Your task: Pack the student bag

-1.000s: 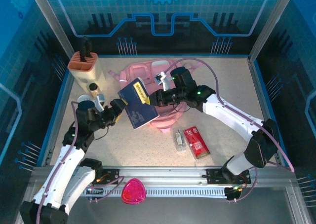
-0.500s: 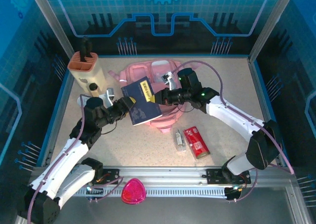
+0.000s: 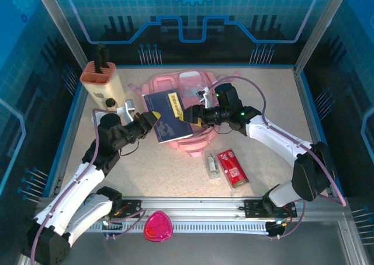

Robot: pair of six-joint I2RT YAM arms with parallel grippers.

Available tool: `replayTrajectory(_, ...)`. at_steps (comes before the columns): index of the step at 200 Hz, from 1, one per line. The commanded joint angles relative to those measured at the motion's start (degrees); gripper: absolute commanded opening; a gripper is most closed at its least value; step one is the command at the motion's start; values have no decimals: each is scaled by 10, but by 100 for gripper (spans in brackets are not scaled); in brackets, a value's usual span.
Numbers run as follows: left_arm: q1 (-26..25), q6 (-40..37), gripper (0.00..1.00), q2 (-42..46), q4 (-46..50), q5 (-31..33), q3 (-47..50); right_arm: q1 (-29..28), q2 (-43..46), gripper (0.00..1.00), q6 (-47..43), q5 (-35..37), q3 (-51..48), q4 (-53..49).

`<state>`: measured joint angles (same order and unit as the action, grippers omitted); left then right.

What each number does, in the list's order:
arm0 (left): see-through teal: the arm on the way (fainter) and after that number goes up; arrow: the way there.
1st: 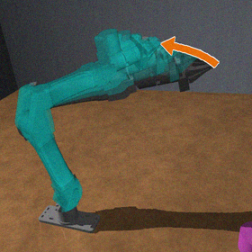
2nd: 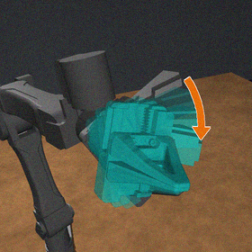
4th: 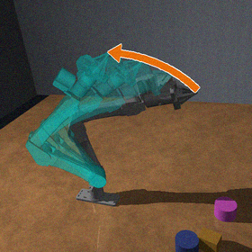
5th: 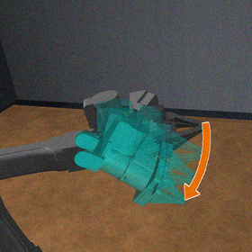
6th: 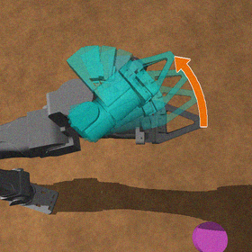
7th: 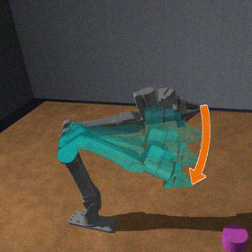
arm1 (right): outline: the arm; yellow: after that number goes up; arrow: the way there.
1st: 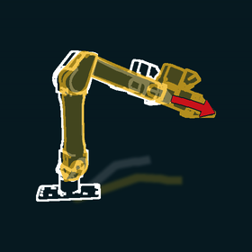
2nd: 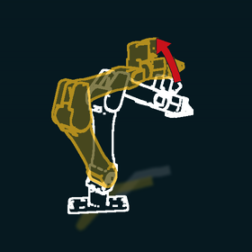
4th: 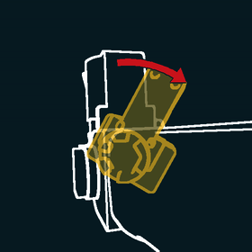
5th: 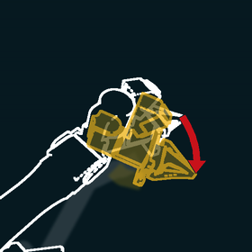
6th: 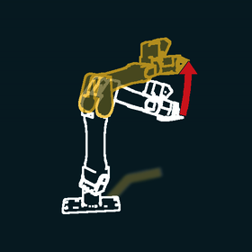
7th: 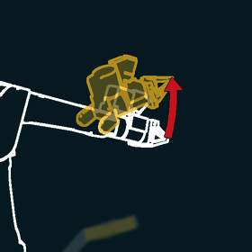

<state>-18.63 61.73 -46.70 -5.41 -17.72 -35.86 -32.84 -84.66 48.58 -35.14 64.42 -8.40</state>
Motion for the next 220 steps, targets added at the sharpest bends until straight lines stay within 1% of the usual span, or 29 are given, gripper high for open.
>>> replayTrajectory(1,-10,20,0,-7,-83,-14,-28,10,6,74,28,-33,-6,14)
replayTrajectory(17,-13,16,0,-16,-96,-15,-36,10,5,79,61,-58,-18,59)
replayTrajectory(30,-15,11,0,-22,-93,-11,-40,8,9,81,100,-88,-36,136)
replayTrajectory(47,-15,4,0,-26,-87,-2,-39,7,11,82,151,-118,-46,206)
replayTrajectory(62,-15,-13,0,-27,-67,6,-41,7,13,78,178,-135,-54,235)
replayTrajectory(67,-15,-21,0,-27,-50,12,-44,7,17,76,179,-134,-55,249)
replayTrajectory(75,-15,-35,0,-27,-23,20,-50,8,23,73,172,-129,-56,243)
replayTrajectory(88,-15,-52,0,-26,6,29,-54,9,32,67,154,-121,-53,208)
replayTrajectory(110,-15,-71,0,-26,40,42,-56,13,41,56,146,-117,-55,200)
replayTrajectory(121,-15,-75,0,-28,45,41,-56,14,40,48,138,-115,-53,191)
replayTrajectory(134,-15,-75,0,-31,44,40,-55,14,35,35,129,-109,-51,178)
replayTrajectory(147,-16,-79,0,-33,42,36,-54,14,29,24,122,-110,-49,174)
replayTrajectory(166,-18,-88,0,-35,52,34,-56,16,25,11,103,-105,-44,157)
replayTrajectory(180,-21,-92,0,-34,54,35,-56,17,26,6,82,-95,-41,133)
replayTrajectory(186,-22,-93,5,-34,56,36,-57,19,28,5,72,-91,-41,121)
replayTrajectory(203,-25,-112,29,-34,76,41,-65,26,35,2,52,-80,-43,98)
replayTrajectory(220,-27,-145,44,-33,128,60,-84,41,46,2,27,-67,-45,66)
